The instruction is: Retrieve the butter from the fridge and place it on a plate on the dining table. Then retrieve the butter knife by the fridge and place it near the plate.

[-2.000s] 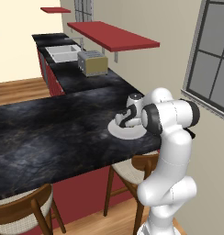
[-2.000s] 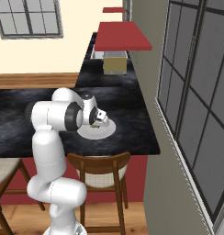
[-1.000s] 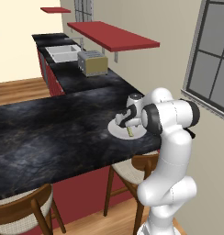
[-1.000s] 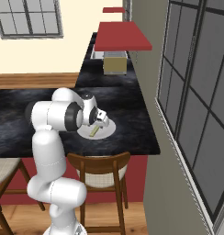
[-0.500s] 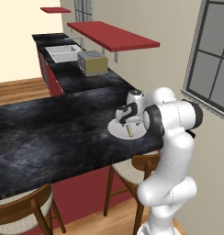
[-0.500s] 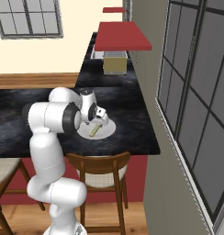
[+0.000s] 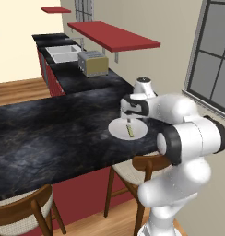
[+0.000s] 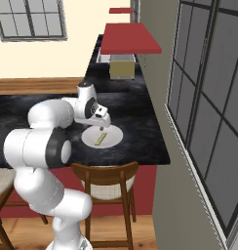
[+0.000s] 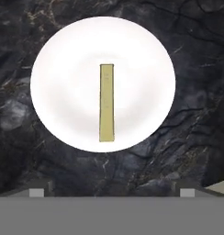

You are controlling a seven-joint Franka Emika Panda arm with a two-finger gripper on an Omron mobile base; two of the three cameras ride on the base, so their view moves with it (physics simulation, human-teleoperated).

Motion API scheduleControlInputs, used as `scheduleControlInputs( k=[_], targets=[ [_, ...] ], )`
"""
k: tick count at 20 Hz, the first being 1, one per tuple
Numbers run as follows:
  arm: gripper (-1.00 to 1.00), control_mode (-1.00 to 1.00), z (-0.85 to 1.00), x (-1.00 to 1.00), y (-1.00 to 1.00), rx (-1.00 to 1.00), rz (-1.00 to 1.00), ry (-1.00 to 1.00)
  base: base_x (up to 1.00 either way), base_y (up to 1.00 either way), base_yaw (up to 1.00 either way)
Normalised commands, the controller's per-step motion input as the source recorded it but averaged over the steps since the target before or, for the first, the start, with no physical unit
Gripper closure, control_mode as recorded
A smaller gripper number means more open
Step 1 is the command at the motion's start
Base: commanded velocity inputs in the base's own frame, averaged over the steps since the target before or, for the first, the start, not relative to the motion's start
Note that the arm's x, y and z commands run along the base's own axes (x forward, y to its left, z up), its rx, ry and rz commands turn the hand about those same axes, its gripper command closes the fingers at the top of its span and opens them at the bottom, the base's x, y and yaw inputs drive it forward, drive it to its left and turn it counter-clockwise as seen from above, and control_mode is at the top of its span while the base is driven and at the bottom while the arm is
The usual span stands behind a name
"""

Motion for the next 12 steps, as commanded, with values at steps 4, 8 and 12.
scheduleControlInputs(
  k=[4,8,12],
  targets=[
    [-1.00,-1.00,0.41,-1.00,-0.01,0.01,0.00,0.13,0.00,0.00,0.00],
    [-1.00,-1.00,0.63,-1.00,-0.02,0.02,0.00,0.17,0.00,0.00,0.00],
    [-1.00,-1.00,0.57,-0.98,0.00,0.01,0.00,0.19,0.00,0.00,0.00]
  ],
)
